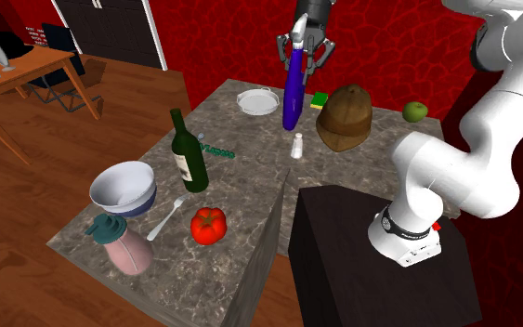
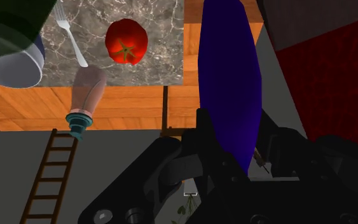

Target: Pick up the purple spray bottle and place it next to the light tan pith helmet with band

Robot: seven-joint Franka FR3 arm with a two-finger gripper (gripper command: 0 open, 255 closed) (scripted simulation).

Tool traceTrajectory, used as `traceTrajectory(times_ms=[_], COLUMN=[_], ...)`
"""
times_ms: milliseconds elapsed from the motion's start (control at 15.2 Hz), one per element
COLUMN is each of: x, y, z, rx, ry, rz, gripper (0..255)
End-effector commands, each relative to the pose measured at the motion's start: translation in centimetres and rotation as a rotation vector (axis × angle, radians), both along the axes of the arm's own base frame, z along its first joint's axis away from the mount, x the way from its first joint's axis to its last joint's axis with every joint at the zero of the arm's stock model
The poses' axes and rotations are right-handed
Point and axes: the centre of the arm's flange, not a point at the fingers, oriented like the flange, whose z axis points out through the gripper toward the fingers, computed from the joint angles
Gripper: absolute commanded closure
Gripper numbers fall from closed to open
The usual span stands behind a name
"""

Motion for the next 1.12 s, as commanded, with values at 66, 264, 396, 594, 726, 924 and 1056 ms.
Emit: traceTrajectory(times_ms=[66,264,396,594,726,924,1056], x=[-3.7,-7.2,-9.5,-12.9,-15.3,-18.7,-21.0], y=[-2.0,-3.9,-5.2,-7.1,-8.4,-10.3,-11.6], z=[-0.2,-0.1,-0.1,-0.1,-0.1,-0.1,-0.1], rx=[0.000,0.000,0.000,0.000,0.000,0.000,0.000], ry=[0.000,0.000,0.000,0.000,0.000,0.000,0.000], rz=[0.001,0.001,0.001,0.001,0.001,0.001,0.001], gripper=[255,255,255,255,255,255,255])
